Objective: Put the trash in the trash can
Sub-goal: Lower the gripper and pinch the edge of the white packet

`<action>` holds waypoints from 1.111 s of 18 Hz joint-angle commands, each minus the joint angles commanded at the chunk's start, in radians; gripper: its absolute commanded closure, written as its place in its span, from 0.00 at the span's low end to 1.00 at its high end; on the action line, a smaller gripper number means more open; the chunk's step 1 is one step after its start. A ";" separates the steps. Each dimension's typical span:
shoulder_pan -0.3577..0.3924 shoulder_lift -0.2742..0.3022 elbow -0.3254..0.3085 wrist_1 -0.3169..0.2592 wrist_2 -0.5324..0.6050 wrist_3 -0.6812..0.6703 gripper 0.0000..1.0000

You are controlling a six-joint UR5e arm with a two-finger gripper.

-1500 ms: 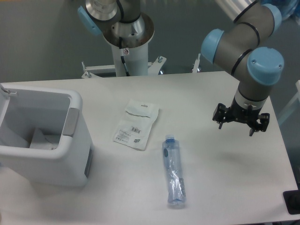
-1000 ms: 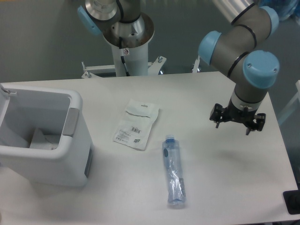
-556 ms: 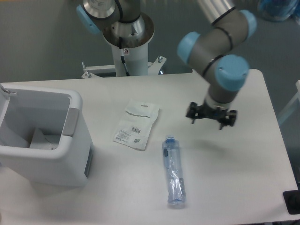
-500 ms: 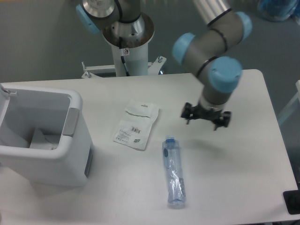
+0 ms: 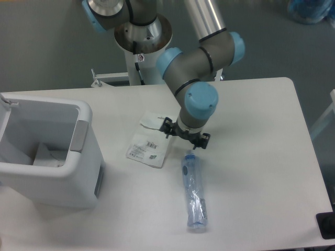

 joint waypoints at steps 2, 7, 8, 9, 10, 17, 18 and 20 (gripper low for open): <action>-0.002 -0.002 -0.009 0.000 0.002 0.000 0.00; -0.002 -0.011 -0.026 -0.002 0.008 0.005 0.00; -0.002 -0.015 -0.026 -0.002 0.008 0.006 0.12; -0.002 -0.017 -0.026 -0.002 0.008 0.009 0.27; -0.002 -0.018 -0.026 -0.003 0.008 0.009 0.39; 0.002 -0.026 -0.011 -0.011 0.014 0.026 1.00; 0.003 -0.023 -0.006 -0.012 0.014 0.026 1.00; 0.006 -0.015 0.000 -0.015 0.014 0.028 1.00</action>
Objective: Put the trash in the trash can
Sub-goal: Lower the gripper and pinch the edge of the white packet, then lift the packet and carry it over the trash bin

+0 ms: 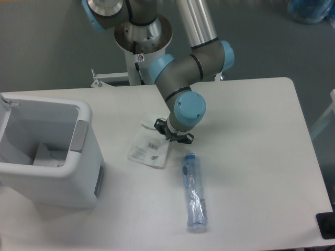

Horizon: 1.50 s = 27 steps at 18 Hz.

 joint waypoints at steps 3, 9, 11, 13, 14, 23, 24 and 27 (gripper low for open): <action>0.005 0.006 0.005 0.000 0.000 0.000 1.00; 0.046 0.052 0.101 -0.121 -0.008 0.055 1.00; 0.080 0.061 0.136 -0.127 -0.040 0.055 1.00; 0.094 0.057 0.184 -0.129 -0.081 0.055 1.00; 0.101 0.055 0.202 -0.129 -0.090 0.055 1.00; 0.163 0.058 0.417 -0.130 -0.236 0.041 1.00; 0.164 0.061 0.442 -0.132 -0.257 0.040 1.00; 0.161 0.067 0.488 -0.130 -0.342 -0.027 1.00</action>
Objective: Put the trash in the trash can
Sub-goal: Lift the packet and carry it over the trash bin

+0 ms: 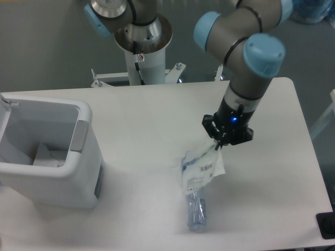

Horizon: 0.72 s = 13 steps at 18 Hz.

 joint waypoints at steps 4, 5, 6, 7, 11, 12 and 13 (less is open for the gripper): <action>-0.003 0.055 0.019 0.006 -0.100 -0.062 1.00; -0.005 0.070 0.017 0.006 -0.126 -0.075 1.00; -0.009 0.089 0.017 0.006 -0.149 -0.091 1.00; -0.012 0.109 0.017 0.008 -0.172 -0.104 1.00; -0.037 0.181 0.012 0.006 -0.279 -0.117 1.00; -0.044 0.201 0.006 0.006 -0.299 -0.117 1.00; -0.057 0.218 0.003 0.005 -0.324 -0.117 1.00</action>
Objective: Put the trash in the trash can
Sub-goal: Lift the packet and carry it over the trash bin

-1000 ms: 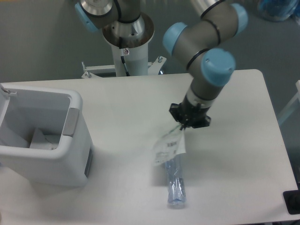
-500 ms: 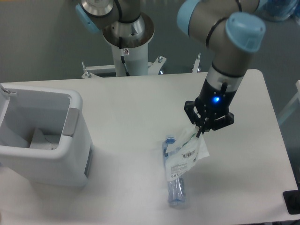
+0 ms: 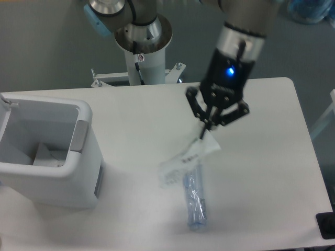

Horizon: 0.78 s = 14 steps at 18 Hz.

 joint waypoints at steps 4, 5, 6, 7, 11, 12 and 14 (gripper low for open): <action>-0.041 0.046 -0.034 0.008 -0.071 -0.041 1.00; -0.060 0.049 -0.050 0.014 -0.075 -0.034 1.00; -0.089 0.058 -0.070 0.027 -0.075 -0.026 1.00; -0.119 0.058 -0.089 0.053 -0.075 -0.026 1.00; -0.207 0.054 -0.147 0.127 -0.074 -0.028 1.00; -0.225 0.049 -0.150 0.135 -0.075 -0.029 1.00; -0.264 0.040 -0.150 0.138 -0.075 -0.031 1.00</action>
